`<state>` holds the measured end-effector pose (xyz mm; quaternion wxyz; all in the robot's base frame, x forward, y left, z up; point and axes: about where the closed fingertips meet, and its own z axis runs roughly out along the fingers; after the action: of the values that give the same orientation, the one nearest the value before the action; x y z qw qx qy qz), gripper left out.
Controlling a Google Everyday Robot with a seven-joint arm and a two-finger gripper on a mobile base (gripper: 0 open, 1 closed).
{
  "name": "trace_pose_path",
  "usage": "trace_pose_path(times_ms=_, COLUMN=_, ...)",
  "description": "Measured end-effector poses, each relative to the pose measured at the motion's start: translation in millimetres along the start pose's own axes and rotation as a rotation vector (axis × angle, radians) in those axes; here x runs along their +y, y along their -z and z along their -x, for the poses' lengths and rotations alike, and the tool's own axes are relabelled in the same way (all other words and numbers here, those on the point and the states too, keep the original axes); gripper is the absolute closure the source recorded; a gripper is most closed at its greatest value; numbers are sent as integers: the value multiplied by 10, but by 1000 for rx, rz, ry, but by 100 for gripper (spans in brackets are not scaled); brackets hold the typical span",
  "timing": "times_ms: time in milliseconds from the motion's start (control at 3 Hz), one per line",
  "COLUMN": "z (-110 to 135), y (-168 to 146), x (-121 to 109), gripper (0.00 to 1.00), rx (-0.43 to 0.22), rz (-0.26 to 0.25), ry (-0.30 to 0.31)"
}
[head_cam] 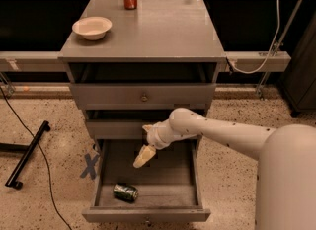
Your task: Pick green can from bottom drawer and place on counter
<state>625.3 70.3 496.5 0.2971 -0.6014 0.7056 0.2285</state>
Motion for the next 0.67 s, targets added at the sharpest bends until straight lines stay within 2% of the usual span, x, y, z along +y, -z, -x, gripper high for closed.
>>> trace_pose_path(times_ms=333, z=-316, y=-315, x=-29, gripper=0, rx=-136, rz=33, ry=-20)
trace_pose_path(times_ms=667, z=-592, y=-804, x=36, gripper=0, rx=-196, rz=64, ry=14)
